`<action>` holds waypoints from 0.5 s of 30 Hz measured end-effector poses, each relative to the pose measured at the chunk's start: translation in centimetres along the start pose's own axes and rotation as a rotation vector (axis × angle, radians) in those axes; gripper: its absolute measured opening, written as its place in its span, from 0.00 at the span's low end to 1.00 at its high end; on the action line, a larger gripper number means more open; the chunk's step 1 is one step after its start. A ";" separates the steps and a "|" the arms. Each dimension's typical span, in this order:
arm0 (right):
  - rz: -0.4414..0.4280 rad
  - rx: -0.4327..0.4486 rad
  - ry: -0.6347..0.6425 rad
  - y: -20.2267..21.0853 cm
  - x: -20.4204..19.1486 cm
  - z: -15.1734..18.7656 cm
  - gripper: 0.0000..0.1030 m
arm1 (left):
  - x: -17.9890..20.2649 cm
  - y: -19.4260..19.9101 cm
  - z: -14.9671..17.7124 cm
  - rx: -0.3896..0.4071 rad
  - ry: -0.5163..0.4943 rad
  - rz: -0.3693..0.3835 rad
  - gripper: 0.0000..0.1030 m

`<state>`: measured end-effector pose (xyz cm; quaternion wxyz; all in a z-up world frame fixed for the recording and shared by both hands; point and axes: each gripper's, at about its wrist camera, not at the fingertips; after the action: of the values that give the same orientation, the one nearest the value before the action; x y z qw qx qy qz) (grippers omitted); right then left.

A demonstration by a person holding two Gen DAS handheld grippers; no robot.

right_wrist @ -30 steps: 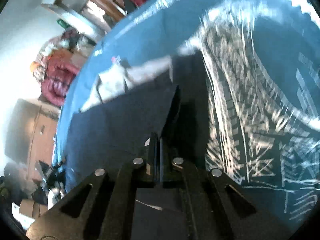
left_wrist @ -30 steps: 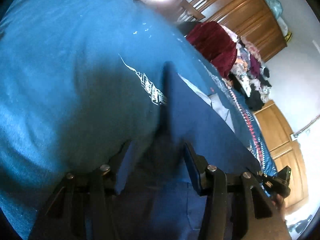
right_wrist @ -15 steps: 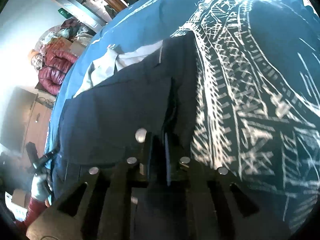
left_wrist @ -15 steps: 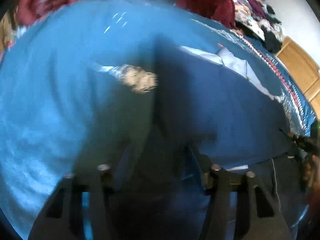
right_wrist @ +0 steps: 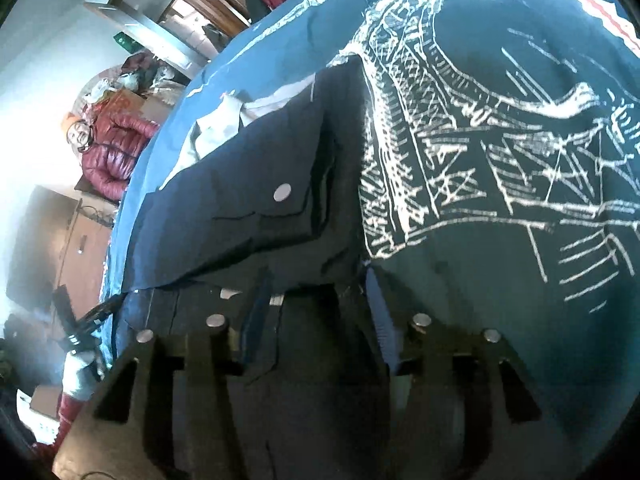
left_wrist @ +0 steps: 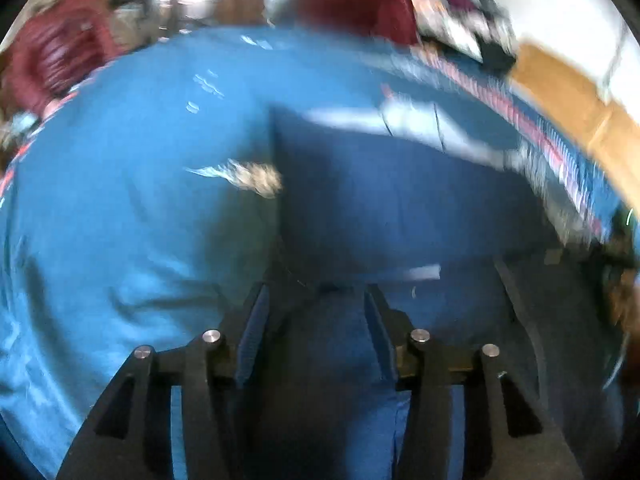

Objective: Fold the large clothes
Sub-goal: 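Lay the folded navy garment flat with both tools and open them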

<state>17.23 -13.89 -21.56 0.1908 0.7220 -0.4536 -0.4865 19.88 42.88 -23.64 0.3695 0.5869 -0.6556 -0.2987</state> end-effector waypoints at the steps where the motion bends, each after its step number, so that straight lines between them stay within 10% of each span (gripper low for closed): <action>1: 0.008 -0.007 0.006 -0.2 0.0 0.0 0.47 | 0.1 -0.8 -0.1 -0.012 -0.001 -0.012 0.50; 5: 0.013 -0.014 0.023 -0.6 -0.4 0.1 0.47 | -2.6 -2.2 0.1 0.007 0.067 -0.122 0.51; 8: 0.019 -0.018 0.048 -0.5 -0.7 0.2 0.47 | -5.8 -1.2 0.6 0.047 0.197 -0.032 0.57; 15: 0.046 0.029 0.128 2.1 -2.4 0.6 0.47 | -4.6 2.6 1.2 0.075 0.209 -0.075 0.53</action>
<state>15.47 -12.86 -19.02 0.2199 0.7438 -0.4640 -0.4279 17.61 47.71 -22.74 0.4022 0.6524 -0.6019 -0.2245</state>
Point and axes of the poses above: each gripper's, at about its wrist camera, not at the fingertips, and y roughly against the way its jaws point, x to its right, z to its underside, and after that the axes turned 7 degrees about y, right-handed
